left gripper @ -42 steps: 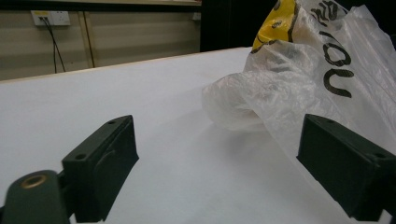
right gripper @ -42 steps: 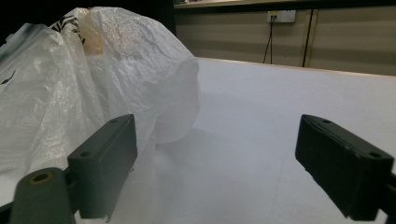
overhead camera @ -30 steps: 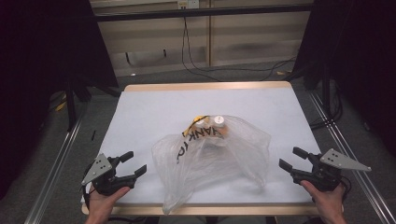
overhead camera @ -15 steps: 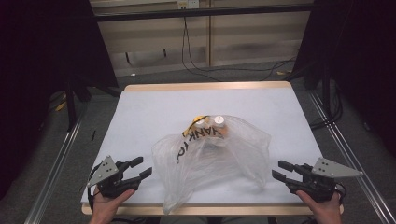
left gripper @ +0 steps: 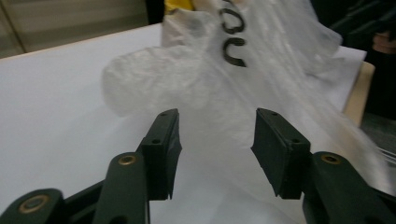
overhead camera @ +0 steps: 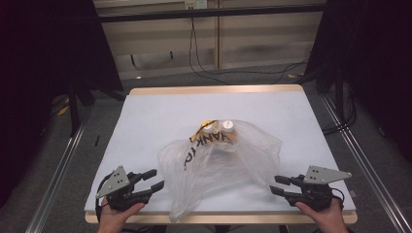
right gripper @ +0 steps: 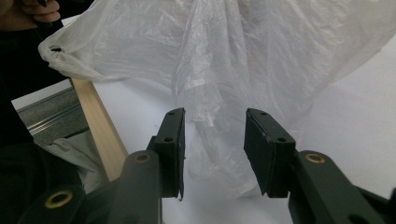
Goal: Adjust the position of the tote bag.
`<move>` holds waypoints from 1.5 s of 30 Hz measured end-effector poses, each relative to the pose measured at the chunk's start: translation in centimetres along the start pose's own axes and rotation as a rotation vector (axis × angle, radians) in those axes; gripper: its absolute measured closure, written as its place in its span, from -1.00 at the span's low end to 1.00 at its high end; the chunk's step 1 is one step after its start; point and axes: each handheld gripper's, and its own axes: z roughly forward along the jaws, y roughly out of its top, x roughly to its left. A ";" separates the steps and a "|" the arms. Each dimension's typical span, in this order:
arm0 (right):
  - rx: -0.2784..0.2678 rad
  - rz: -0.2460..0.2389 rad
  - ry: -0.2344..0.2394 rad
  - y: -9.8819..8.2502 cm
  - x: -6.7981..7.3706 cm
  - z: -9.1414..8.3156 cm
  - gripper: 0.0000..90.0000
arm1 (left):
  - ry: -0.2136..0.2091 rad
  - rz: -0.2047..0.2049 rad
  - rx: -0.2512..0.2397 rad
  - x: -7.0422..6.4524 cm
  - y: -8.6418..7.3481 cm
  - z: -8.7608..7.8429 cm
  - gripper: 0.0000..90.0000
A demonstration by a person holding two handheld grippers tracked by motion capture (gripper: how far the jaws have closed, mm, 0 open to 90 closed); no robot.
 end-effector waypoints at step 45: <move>0.153 -0.033 0.045 0.3 -0.1 3.9 0.96 | -0.171 0.127 0.317 -4.6 -0.9 4.6 0.52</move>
